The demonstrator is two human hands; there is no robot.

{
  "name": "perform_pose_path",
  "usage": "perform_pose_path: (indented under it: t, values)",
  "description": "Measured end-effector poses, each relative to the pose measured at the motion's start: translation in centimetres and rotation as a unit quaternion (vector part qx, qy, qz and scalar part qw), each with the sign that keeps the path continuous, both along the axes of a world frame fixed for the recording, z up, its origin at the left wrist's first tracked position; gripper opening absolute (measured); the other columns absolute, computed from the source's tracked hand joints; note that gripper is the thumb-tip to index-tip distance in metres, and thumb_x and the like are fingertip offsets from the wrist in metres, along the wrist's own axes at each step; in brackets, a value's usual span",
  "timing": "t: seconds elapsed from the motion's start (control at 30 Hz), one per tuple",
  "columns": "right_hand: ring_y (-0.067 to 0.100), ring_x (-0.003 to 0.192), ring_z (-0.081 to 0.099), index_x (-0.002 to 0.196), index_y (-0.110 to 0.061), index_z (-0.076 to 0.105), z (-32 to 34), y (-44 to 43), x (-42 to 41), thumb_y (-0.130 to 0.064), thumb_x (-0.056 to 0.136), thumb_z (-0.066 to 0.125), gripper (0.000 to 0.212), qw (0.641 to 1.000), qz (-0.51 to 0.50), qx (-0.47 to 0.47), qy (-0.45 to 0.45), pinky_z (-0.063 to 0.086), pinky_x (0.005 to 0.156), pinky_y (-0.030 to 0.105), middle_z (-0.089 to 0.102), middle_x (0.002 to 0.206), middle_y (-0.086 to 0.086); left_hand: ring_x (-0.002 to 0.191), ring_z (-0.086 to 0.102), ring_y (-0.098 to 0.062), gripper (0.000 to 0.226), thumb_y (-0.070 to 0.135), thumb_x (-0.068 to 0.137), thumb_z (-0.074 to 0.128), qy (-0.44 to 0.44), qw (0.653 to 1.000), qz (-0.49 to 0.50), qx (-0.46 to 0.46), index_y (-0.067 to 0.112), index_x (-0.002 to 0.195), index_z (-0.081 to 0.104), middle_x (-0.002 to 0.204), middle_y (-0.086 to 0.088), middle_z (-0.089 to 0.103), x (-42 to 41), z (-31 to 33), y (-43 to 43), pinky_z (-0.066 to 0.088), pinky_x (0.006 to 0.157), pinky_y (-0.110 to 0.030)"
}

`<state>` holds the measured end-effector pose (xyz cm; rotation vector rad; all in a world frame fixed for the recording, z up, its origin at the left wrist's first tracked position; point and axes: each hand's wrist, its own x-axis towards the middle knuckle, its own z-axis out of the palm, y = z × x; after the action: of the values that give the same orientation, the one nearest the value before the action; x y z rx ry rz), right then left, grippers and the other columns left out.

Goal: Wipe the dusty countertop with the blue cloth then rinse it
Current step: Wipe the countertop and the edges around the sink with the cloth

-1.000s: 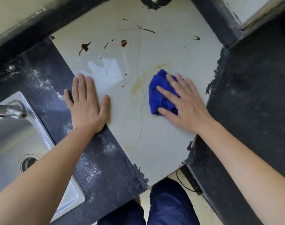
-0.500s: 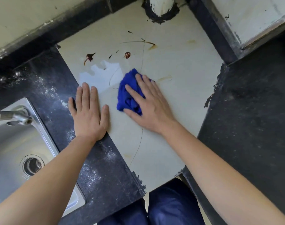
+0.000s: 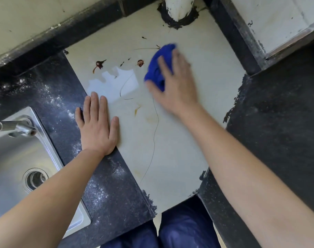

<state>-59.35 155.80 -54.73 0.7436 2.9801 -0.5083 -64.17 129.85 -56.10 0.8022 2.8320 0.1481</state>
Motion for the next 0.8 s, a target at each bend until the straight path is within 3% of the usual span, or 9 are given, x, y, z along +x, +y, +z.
perform_pose_path:
  t: [0.1, 0.17, 0.23, 0.33, 0.43, 0.57, 0.67, 0.73, 0.8]
  values:
    - [0.036, 0.150, 0.019, 0.151, -0.018, 0.041, 0.0, -3.3, 4.5, -0.061, 0.091, 0.048, 0.074, 0.989, 0.144, -0.019, 0.010, 0.016, 0.122, 0.047, 0.022, 0.162, 0.020, 0.153, -0.001, -0.025, 0.069, 0.048, 0.099, 0.021, -0.002, 1.000, 0.000, -0.001, 0.011, 0.157, 0.013, 0.166, -0.011, 0.006, -0.1, 0.1, 0.0, 0.002, 0.120, -0.056]
    - [0.032, 0.150, 0.021, 0.151, -0.023, 0.041, 0.0, -1.3, 6.8, -0.059, 0.093, 0.048, 0.069, 0.984, 0.177, -0.017, -0.002, 0.018, 0.122, 0.046, 0.024, 0.162, 0.015, 0.153, -0.002, -0.025, 0.070, 0.048, 0.099, 0.021, -0.005, 1.000, 0.002, 0.002, 0.011, 0.157, 0.013, 0.166, -0.010, 0.005, 0.0, 0.2, 0.1, 0.000, 0.121, -0.055]
    - [0.030, 0.151, 0.019, 0.152, -0.026, 0.039, 0.1, 2.8, 7.3, -0.059, 0.095, 0.047, 0.066, 0.992, 0.124, 0.002, -0.018, 0.017, 0.123, 0.044, 0.021, 0.164, 0.011, 0.153, -0.004, -0.024, 0.070, 0.048, 0.099, 0.021, -0.009, 1.000, 0.001, 0.003, 0.011, 0.157, 0.011, 0.166, -0.010, 0.004, 0.1, 0.2, 0.1, 0.000, 0.121, -0.055]
    - [0.029, 0.153, 0.010, 0.155, -0.026, 0.030, 0.7, 8.4, 3.7, -0.061, 0.097, 0.040, 0.069, 0.997, -0.058, 0.016, -0.044, 0.013, 0.124, 0.043, 0.013, 0.166, 0.009, 0.153, -0.003, -0.025, 0.070, 0.048, 0.099, 0.021, -0.011, 1.000, 0.002, 0.003, 0.011, 0.157, 0.011, 0.166, -0.011, 0.004, 0.0, 0.2, 0.2, -0.001, 0.120, -0.056]
    - [0.034, 0.152, 0.010, 0.156, -0.021, 0.026, 0.8, 6.8, -2.9, -0.058, 0.096, 0.037, 0.071, 0.987, -0.158, 0.006, -0.037, 0.014, 0.123, 0.048, 0.011, 0.165, 0.016, 0.153, -0.002, -0.026, 0.071, 0.049, 0.099, 0.022, -0.010, 1.000, 0.003, 0.001, 0.011, 0.157, 0.012, 0.166, -0.011, 0.005, -0.1, 0.1, 0.2, -0.001, 0.120, -0.056]
    - [0.037, 0.151, 0.013, 0.155, -0.020, 0.031, 0.8, -2.1, -6.8, -0.051, 0.096, 0.040, 0.067, 0.998, 0.047, -0.004, -0.029, 0.011, 0.123, 0.046, 0.015, 0.164, 0.018, 0.153, 0.001, -0.028, 0.071, 0.049, 0.098, 0.024, -0.004, 1.000, -0.001, 0.006, 0.010, 0.157, 0.015, 0.165, -0.013, 0.009, 0.0, 0.1, 0.1, 0.003, 0.120, -0.057]
    - [0.032, 0.151, 0.014, 0.154, -0.023, 0.034, 1.2, -1.8, -4.2, -0.050, 0.097, 0.045, 0.064, 0.980, 0.196, -0.017, -0.036, 0.011, 0.123, 0.040, 0.017, 0.165, 0.012, 0.153, 0.002, -0.028, 0.072, 0.051, 0.098, 0.023, -0.004, 1.000, -0.003, 0.003, 0.010, 0.157, 0.014, 0.165, -0.013, 0.009, 0.0, 0.1, 0.1, 0.004, 0.120, -0.058]
    - [0.031, 0.151, 0.017, 0.153, -0.023, 0.037, 1.2, 0.9, -1.8, -0.051, 0.097, 0.047, 0.063, 0.977, 0.209, -0.013, -0.027, 0.014, 0.123, 0.040, 0.020, 0.164, 0.011, 0.153, 0.001, -0.028, 0.074, 0.053, 0.098, 0.024, -0.008, 1.000, -0.004, -0.002, 0.010, 0.157, 0.014, 0.165, -0.013, 0.008, -0.1, 0.2, 0.1, 0.003, 0.120, -0.058]
    - [0.030, 0.152, 0.012, 0.154, -0.024, 0.033, 1.3, 3.4, -0.6, -0.054, 0.099, 0.042, 0.063, 0.988, 0.146, 0.008, -0.041, 0.013, 0.124, 0.040, 0.016, 0.165, 0.010, 0.153, -0.002, -0.027, 0.076, 0.055, 0.097, 0.025, -0.012, 1.000, -0.004, -0.009, 0.011, 0.157, 0.011, 0.166, -0.011, 0.004, -0.1, 0.3, 0.1, 0.001, 0.120, -0.057]
